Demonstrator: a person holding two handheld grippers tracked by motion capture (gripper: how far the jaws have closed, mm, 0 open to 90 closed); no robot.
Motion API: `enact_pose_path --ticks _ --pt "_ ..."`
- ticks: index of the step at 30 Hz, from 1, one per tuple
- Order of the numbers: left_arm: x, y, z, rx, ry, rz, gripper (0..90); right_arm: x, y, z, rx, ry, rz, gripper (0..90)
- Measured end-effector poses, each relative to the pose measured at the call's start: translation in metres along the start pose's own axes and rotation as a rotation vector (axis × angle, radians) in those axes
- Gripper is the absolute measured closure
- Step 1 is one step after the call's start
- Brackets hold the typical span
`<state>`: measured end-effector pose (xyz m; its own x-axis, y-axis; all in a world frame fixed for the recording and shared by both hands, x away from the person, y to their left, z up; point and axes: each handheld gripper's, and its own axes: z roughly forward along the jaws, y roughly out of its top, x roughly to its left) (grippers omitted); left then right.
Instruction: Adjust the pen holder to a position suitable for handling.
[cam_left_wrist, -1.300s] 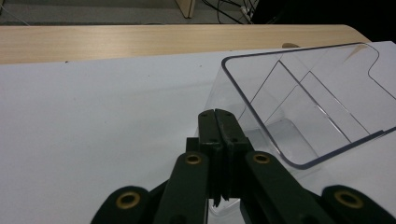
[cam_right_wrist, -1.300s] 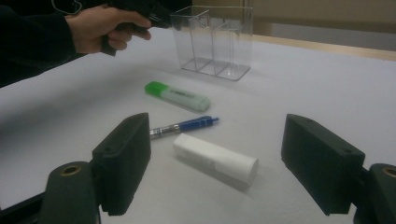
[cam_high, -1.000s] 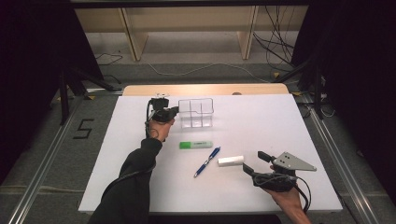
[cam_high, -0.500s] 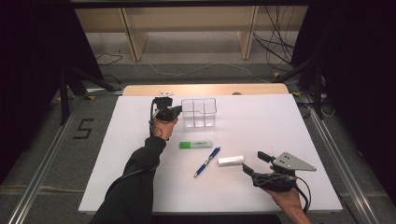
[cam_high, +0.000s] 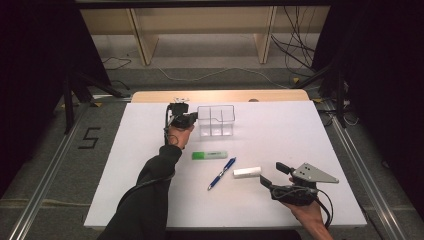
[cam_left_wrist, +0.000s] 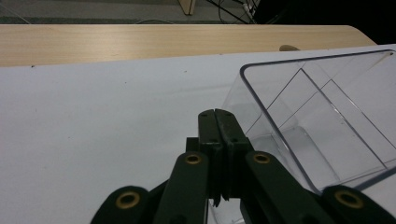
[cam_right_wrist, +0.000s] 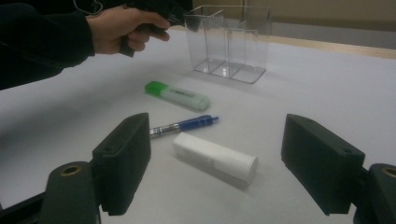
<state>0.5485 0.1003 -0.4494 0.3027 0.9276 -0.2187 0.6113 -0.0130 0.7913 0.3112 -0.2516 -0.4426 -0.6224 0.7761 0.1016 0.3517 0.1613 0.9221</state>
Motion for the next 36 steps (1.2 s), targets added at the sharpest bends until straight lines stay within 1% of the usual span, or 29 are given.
enact_pose_path --ticks 3,4,6,7,8,10,11,12,14,16,17,18,19,23,24,26,27,31,32,35,36 --pt "0.005 -0.002 -0.006 0.02 0.012 0.005 83.0 0.0 0.0 -0.001 -0.002 -0.005 0.002 25.0" --pt "0.008 -0.002 -0.009 0.019 0.01 -0.006 80.3 0.0 0.0 -0.002 -0.004 -0.006 0.002 25.0" --pt "0.014 -0.003 -0.016 0.02 0.001 -0.019 72.8 -0.001 -0.001 -0.002 -0.001 -0.01 0.011 25.0" --pt "0.017 -0.003 -0.02 0.029 -0.007 -0.023 71.2 -0.001 -0.001 -0.002 -0.002 -0.011 0.011 25.0" --pt "0.02 -0.004 -0.024 0.041 -0.012 -0.018 70.0 -0.001 -0.001 -0.002 -0.002 -0.013 0.01 25.0" --pt "0.023 -0.005 -0.03 0.059 -0.035 -0.026 65.5 0.0 -0.001 -0.002 -0.002 -0.012 0.007 25.0" --pt "0.024 -0.006 -0.034 0.068 -0.044 -0.017 62.8 0.0 -0.001 -0.002 -0.001 -0.013 0.003 25.0" --pt "0.023 -0.006 -0.037 0.07 -0.05 -0.019 59.8 0.001 -0.001 -0.001 0.001 -0.014 0.003 25.0" --pt "0.022 -0.006 -0.044 0.084 -0.058 -0.001 54.6 0.001 0.0 -0.001 0.003 -0.013 0.001 25.0" --pt "0.019 -0.006 -0.051 0.088 -0.068 0.007 50.0 0.001 0.0 0.0 0.0 -0.012 -0.002 25.0" --pt "0.018 -0.006 -0.054 0.095 -0.072 0.021 48.1 0.002 0.0 -0.001 0.001 -0.012 -0.001 25.0" --pt "0.018 -0.006 -0.054 0.095 -0.072 0.021 46.3 0.002 0.0 -0.001 0.001 -0.012 -0.001 25.0" --pt "0.015 -0.007 -0.06 0.104 -0.078 0.028 44.5 0.002 0.0 -0.001 0.003 -0.013 0.001 25.0" --pt "0.013 -0.008 -0.072 0.103 -0.089 0.04 39.4 0.001 0.0 -0.001 0.001 -0.014 -0.003 25.0" --pt "0.012 -0.008 -0.075 0.112 -0.096 0.051 37.9 0.001 0.0 -0.001 0.0 -0.013 -0.002 25.0" --pt "0.01 -0.01 -0.08 0.112 -0.108 0.059 35.2 0.002 0.0 -0.002 -0.002 -0.012 -0.004 25.0" --pt "0.008 -0.011 -0.082 0.116 -0.112 0.071 33.8 0.002 0.0 -0.002 -0.003 -0.012 -0.004 25.0" --pt "-0.001 -0.016 -0.088 0.127 -0.14 0.095 29.2 0.003 0.0 -0.001 0.001 -0.015 -0.002 25.0" --pt "-0.003 -0.017 -0.09 0.138 -0.146 0.112 28.1 0.003 0.0 -0.001 0.0 -0.015 -0.002 25.0" --pt "-0.011 -0.02 -0.094 0.147 -0.17 0.129 25.6 0.003 0.001 -0.002 -0.002 -0.015 -0.006 25.0" --pt "-0.011 -0.02 -0.094 0.147 -0.17 0.129 24.7 0.003 0.001 -0.002 -0.002 -0.015 -0.005 25.0"
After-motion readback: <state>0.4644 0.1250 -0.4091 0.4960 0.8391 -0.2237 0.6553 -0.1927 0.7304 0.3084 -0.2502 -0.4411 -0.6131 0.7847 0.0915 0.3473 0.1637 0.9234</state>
